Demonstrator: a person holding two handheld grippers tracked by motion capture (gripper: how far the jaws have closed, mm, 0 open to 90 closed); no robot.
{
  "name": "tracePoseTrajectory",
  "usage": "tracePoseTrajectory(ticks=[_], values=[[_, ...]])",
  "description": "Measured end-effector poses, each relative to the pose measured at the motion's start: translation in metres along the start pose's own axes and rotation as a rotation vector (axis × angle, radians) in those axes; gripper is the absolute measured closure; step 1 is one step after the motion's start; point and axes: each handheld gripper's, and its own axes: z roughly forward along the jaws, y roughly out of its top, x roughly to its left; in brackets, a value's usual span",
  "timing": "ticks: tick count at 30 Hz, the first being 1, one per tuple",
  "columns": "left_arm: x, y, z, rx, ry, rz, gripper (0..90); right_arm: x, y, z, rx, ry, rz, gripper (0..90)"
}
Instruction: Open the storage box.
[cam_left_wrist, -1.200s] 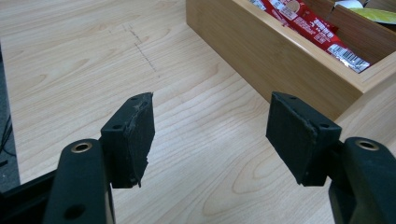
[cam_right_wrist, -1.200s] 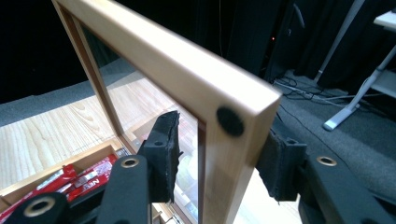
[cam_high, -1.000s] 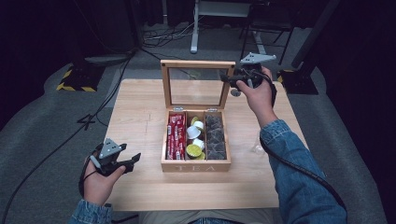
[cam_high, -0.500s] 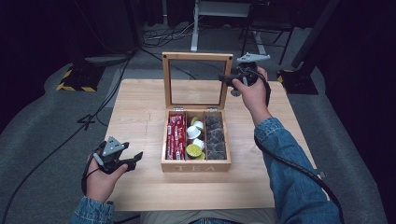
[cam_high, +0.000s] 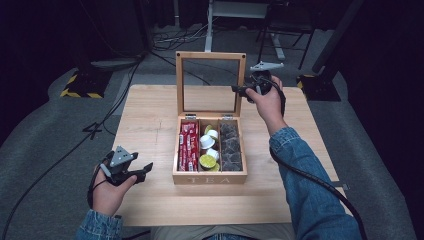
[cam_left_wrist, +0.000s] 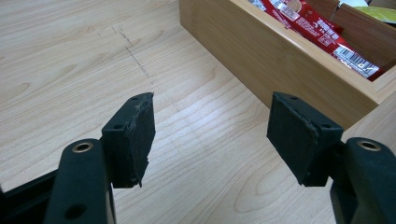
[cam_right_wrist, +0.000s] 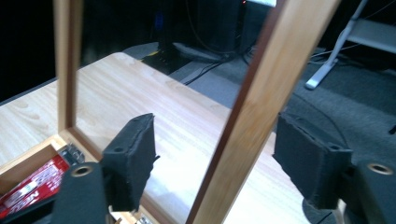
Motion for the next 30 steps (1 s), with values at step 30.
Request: tracePoseTrajectory(ticks=[30], values=[[0.006,0.008,0.018,0.049,-0.032,0.001,31.6,0.005,0.004,-0.062,-0.026,0.063,0.002,30.3]])
